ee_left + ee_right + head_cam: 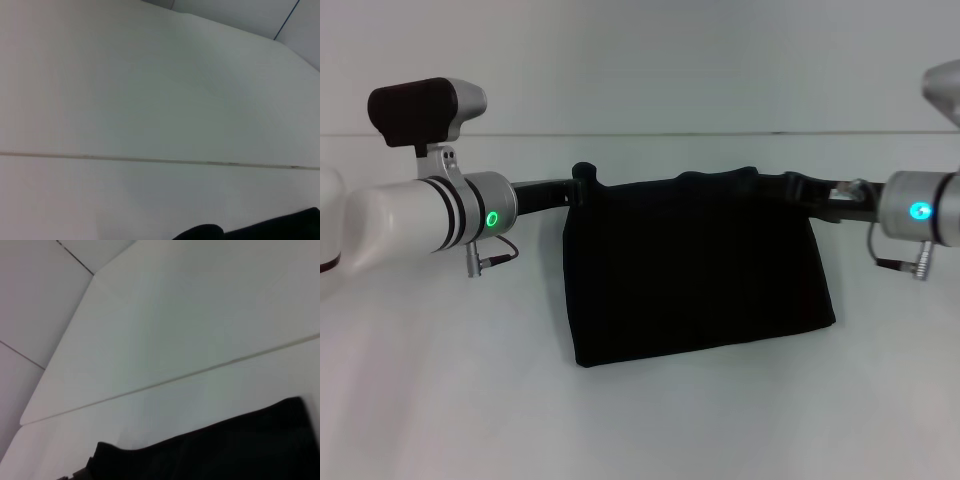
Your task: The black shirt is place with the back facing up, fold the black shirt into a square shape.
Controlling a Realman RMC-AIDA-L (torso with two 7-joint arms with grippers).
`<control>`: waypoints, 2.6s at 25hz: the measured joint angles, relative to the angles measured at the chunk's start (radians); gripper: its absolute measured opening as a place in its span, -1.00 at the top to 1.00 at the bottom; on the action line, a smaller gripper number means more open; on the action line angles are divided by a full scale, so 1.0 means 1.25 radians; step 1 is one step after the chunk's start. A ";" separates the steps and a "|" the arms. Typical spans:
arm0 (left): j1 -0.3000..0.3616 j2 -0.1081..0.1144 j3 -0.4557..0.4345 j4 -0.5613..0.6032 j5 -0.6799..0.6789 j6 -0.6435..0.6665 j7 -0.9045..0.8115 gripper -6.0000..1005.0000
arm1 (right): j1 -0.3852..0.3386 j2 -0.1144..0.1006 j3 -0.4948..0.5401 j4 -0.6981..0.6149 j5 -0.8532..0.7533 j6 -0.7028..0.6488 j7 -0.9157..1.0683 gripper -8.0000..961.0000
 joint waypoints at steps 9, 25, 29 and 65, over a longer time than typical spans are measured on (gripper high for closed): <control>0.002 0.000 0.000 0.010 0.000 0.000 0.000 0.96 | 0.025 0.059 0.006 -0.007 0.009 0.106 -0.015 -0.52; 0.012 -0.002 -0.004 0.021 -0.002 0.000 -0.001 0.96 | 0.038 0.065 0.009 0.007 0.131 0.146 -0.136 -0.50; 0.013 -0.002 -0.004 0.021 -0.002 0.000 -0.002 0.96 | 0.038 0.061 0.008 0.007 0.132 0.156 -0.140 -0.50; 0.017 0.002 -0.010 0.028 -0.002 0.002 0.000 0.96 | 0.020 0.038 -0.069 -0.017 0.091 0.106 -0.256 0.75</control>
